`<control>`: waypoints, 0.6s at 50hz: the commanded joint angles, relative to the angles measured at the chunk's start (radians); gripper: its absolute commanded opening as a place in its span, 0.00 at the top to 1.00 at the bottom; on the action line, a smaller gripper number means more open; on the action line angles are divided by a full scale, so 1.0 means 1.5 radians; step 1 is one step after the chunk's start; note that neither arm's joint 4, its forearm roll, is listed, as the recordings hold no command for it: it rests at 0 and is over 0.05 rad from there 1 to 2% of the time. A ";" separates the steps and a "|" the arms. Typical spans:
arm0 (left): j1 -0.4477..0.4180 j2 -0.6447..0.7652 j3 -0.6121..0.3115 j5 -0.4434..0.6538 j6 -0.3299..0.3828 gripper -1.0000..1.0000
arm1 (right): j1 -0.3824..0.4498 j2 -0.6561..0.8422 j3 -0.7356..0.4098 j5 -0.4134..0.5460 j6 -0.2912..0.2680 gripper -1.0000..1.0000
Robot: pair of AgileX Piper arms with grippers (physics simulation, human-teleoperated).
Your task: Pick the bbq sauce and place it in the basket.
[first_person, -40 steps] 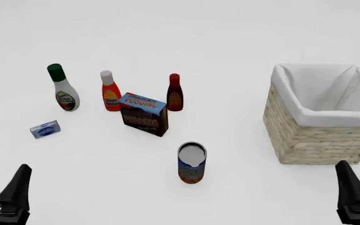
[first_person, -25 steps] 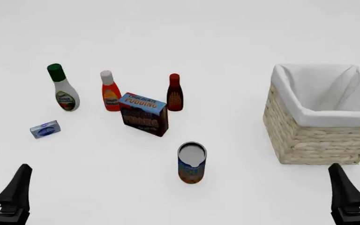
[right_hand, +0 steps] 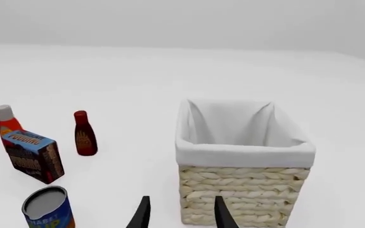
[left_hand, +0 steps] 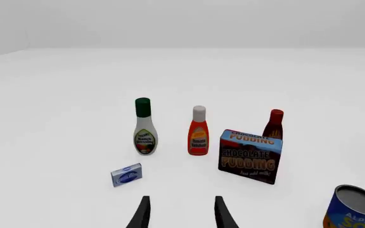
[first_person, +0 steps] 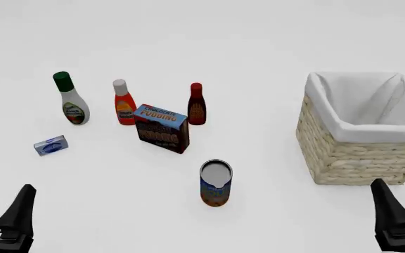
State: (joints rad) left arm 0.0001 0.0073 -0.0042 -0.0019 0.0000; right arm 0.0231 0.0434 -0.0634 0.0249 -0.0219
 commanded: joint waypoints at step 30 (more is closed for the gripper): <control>0.000 0.000 0.000 0.000 0.000 0.00 | 0.116 0.314 -0.359 0.072 -0.055 0.00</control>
State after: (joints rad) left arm 0.0001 0.0074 -0.0043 -0.0019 0.0000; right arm 0.1301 0.3737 -0.4492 0.0955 -0.0822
